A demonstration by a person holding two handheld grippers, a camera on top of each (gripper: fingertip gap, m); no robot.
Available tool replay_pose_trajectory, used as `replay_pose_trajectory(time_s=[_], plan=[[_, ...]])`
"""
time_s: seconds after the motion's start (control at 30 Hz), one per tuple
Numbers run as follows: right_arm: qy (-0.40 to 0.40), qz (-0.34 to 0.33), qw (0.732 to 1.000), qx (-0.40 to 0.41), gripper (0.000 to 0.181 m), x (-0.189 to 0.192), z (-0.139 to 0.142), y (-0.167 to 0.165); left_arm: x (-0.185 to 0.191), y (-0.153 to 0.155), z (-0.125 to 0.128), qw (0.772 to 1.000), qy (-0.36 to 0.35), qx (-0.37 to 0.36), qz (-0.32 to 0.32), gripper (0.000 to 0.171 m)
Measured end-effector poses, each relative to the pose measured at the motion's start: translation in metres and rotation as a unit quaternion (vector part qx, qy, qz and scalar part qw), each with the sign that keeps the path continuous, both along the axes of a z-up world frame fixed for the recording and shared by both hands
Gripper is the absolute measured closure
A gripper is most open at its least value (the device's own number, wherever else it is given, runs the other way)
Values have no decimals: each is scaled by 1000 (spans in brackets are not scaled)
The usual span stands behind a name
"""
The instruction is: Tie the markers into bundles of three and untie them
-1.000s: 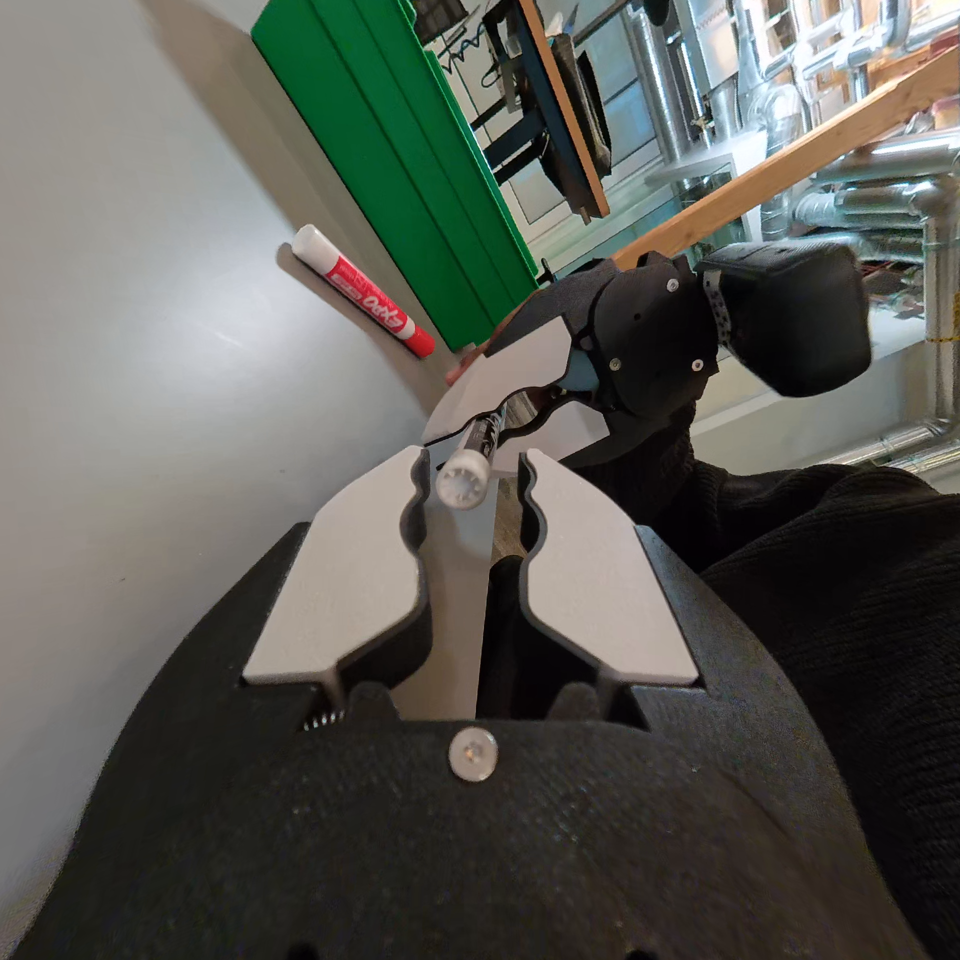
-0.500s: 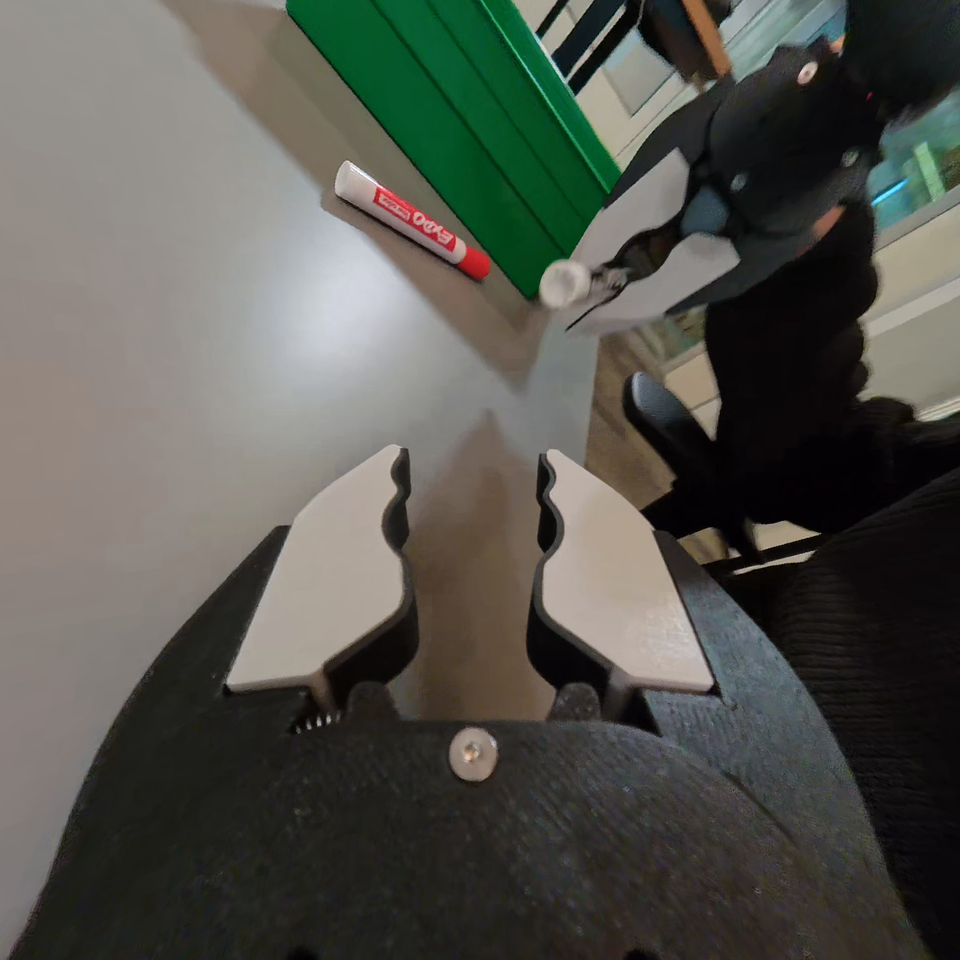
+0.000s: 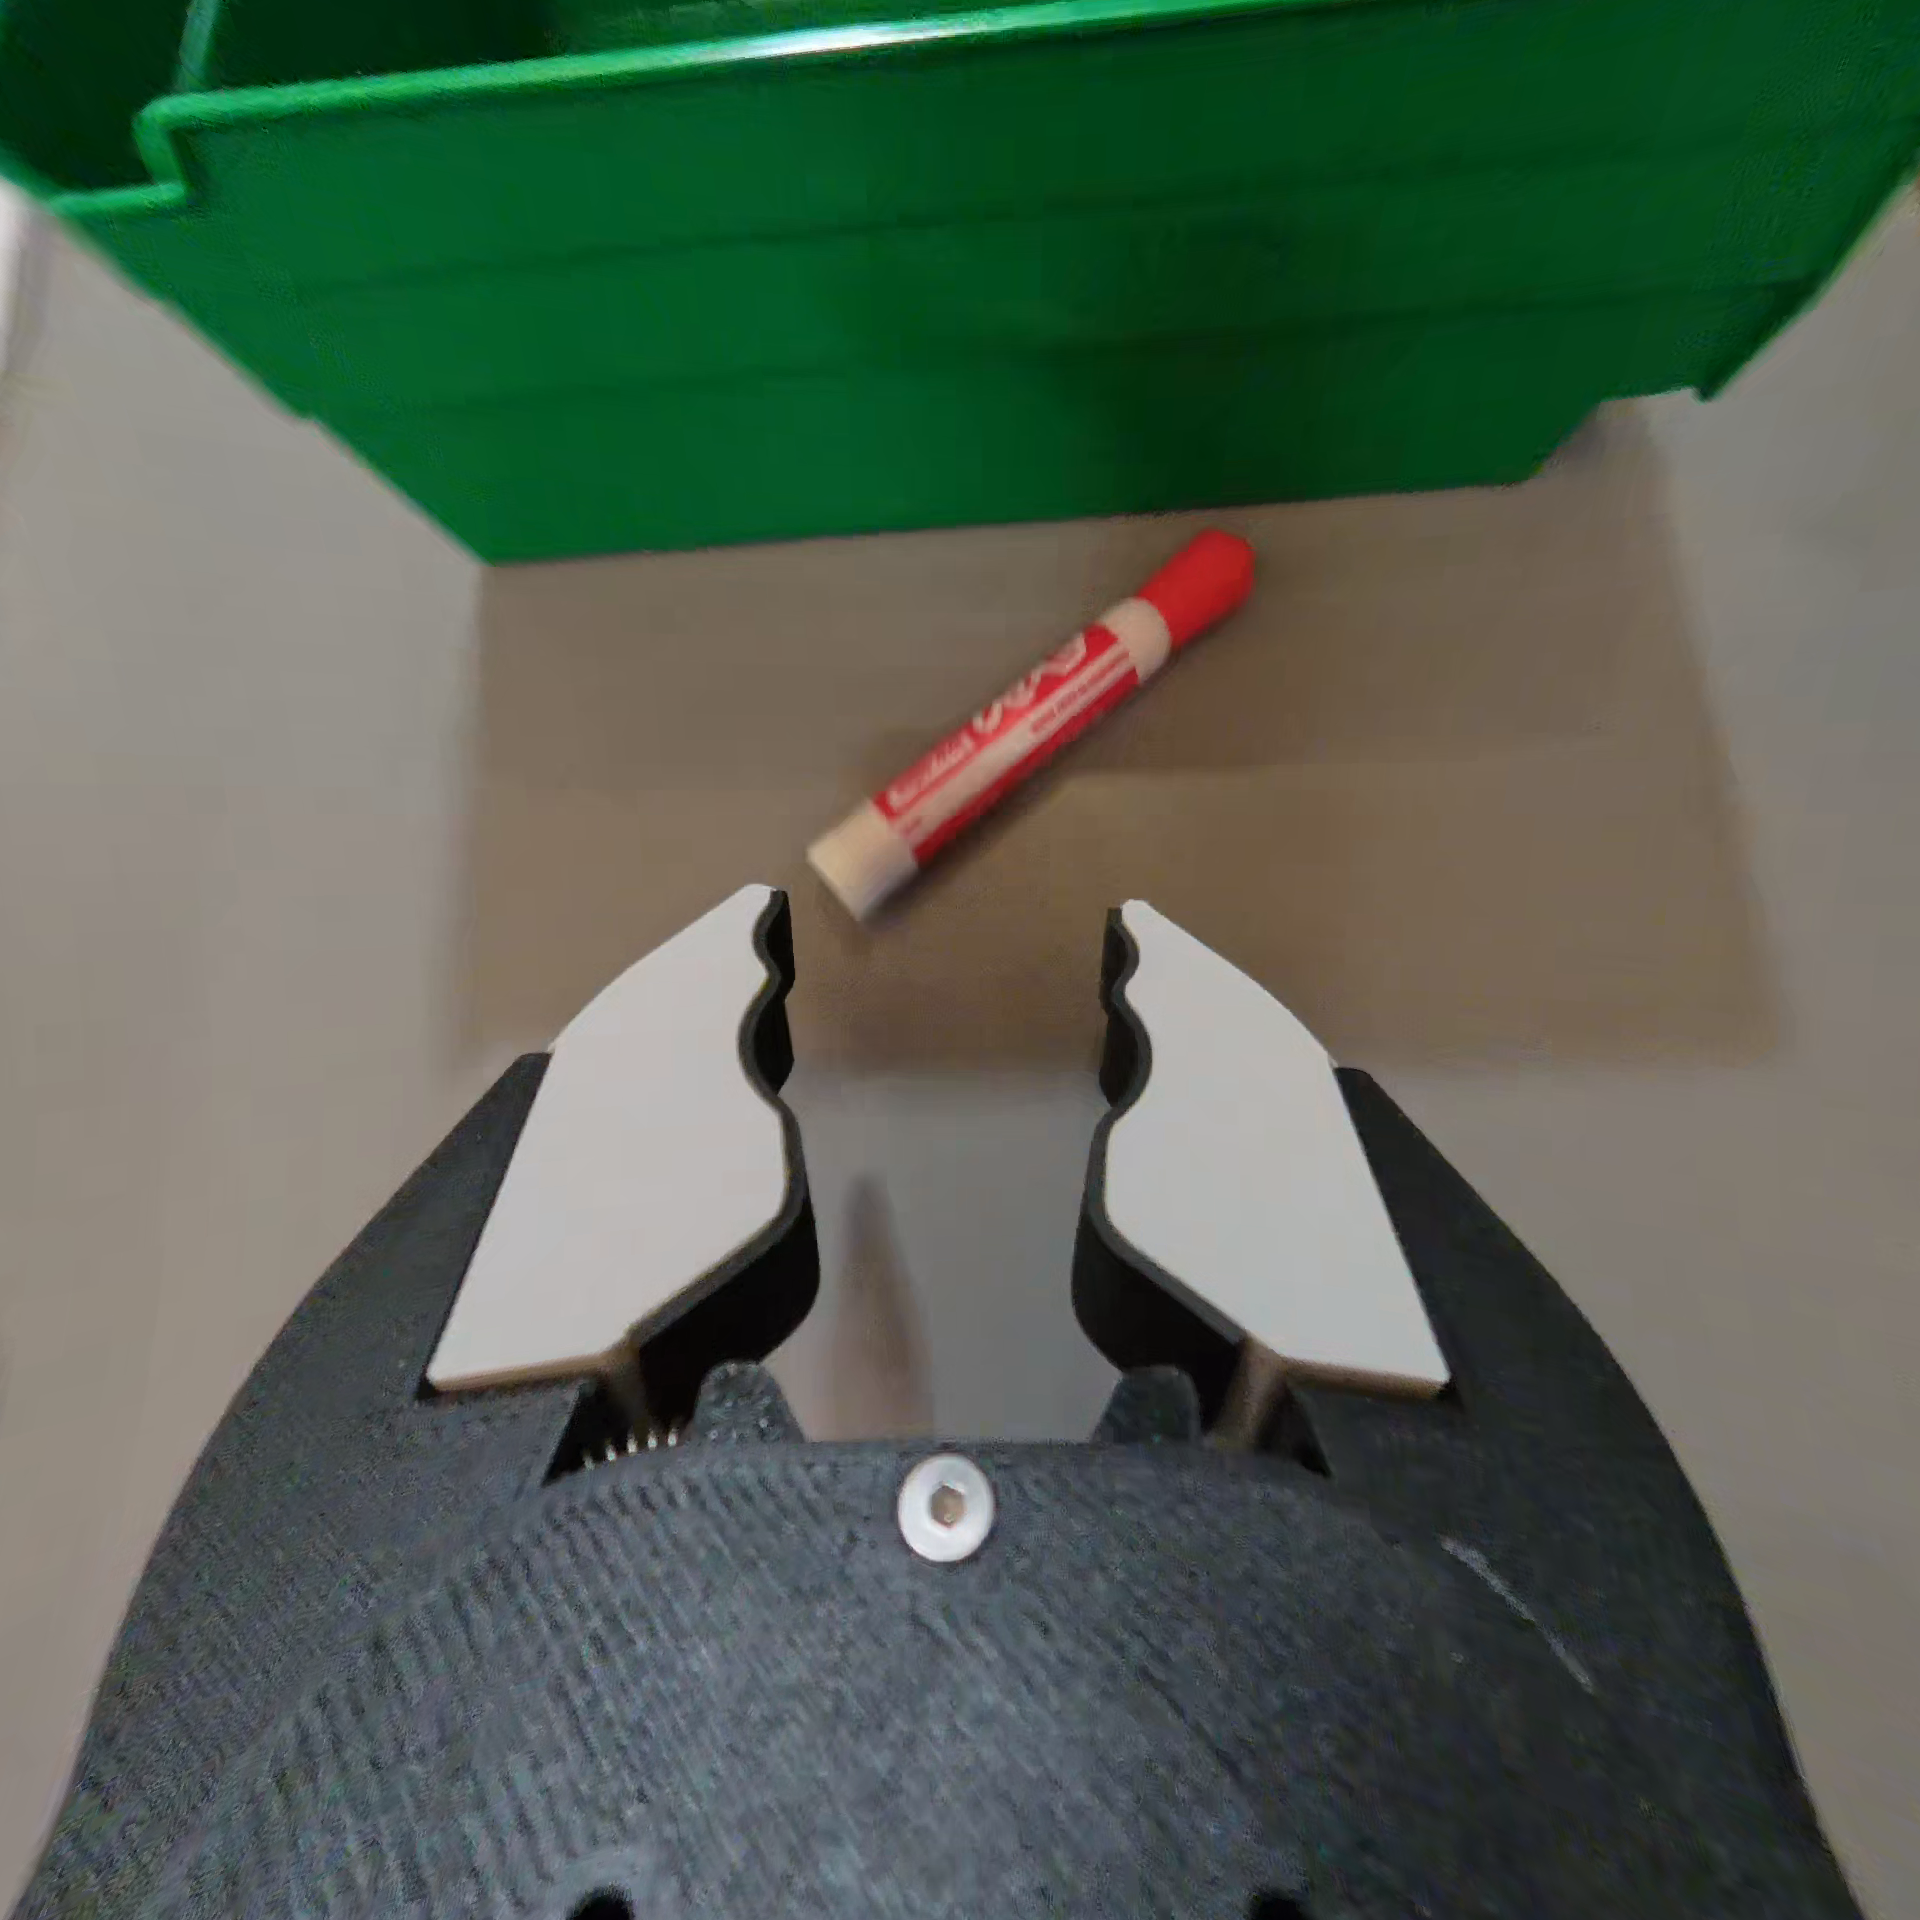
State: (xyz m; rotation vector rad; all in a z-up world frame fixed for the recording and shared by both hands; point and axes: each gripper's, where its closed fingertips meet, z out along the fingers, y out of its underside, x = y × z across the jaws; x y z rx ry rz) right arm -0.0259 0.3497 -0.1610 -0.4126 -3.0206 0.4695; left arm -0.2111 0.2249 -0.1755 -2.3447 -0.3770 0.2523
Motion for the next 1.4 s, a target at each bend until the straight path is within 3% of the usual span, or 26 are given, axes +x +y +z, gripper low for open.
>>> replay_pose_trajectory(time_s=[0.1,0.2,0.37,0.5,0.67,0.8,0.9,0.97,1.17,1.4], plan=[[6,-4,1000,-17,168,12,6,2,-13,27,-21,996,-46,-40,-59,119],[9,-17,999,-33,168,19,8,9,-15,27,-35,992,-51,-93,-72,144],[-2,-33,998,-52,168,25,1,17,21,7,-35,993,-61,-75,-70,150],[-16,-14,999,-38,168,33,-12,7,65,-23,-32,998,-66,-18,-15,151],[-26,36,999,-18,168,39,-19,-22,119,-80,11,989,-81,93,78,152],[-31,83,996,14,168,38,-26,-47,166,-105,61,980,-75,165,77,152],[-29,120,992,37,167,34,-31,-69,193,-114,75,980,-36,178,84,153],[-26,147,988,47,167,29,-35,-84,206,-118,70,984,-12,151,89,153],[-26,230,970,71,167,28,-52,-122,248,-106,42,991,-39,104,73,152],[-14,304,950,76,167,37,-42,-153,267,-102,31,988,-70,84,110,153]])
